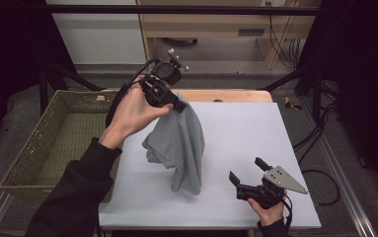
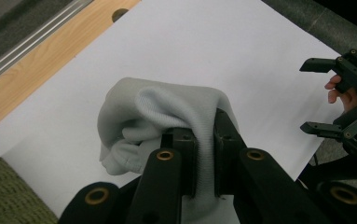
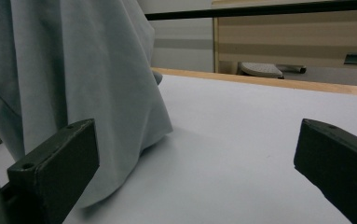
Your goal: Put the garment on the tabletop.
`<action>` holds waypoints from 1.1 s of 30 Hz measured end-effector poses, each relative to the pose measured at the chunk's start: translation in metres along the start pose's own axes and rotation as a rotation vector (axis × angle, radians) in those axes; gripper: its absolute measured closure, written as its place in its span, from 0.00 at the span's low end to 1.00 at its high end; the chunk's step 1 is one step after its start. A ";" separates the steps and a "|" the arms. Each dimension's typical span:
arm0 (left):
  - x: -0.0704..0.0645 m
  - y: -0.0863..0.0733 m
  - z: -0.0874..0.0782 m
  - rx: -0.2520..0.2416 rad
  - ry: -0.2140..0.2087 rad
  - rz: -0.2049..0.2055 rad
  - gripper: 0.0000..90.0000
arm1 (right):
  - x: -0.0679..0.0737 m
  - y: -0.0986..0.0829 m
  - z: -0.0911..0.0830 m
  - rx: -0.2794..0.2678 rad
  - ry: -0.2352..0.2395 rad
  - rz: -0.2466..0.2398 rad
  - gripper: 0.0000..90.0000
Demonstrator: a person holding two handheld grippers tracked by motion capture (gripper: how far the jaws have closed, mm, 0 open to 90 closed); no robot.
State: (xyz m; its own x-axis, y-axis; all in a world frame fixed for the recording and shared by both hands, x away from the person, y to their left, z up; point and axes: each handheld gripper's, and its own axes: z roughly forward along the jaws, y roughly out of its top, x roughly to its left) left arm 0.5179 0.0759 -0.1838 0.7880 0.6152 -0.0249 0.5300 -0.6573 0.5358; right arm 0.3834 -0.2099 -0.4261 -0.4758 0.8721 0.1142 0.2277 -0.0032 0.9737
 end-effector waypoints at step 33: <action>-0.019 -0.042 0.121 0.020 -0.114 0.051 0.90 | 0.000 -0.001 0.000 0.009 0.007 0.008 0.00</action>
State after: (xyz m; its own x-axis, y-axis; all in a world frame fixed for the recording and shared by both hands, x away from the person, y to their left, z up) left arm 0.5181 0.0389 -0.3083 0.8442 0.5278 -0.0941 0.4933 -0.6960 0.5218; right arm 0.3831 -0.2097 -0.4273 -0.4800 0.8685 0.1236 0.2390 -0.0061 0.9710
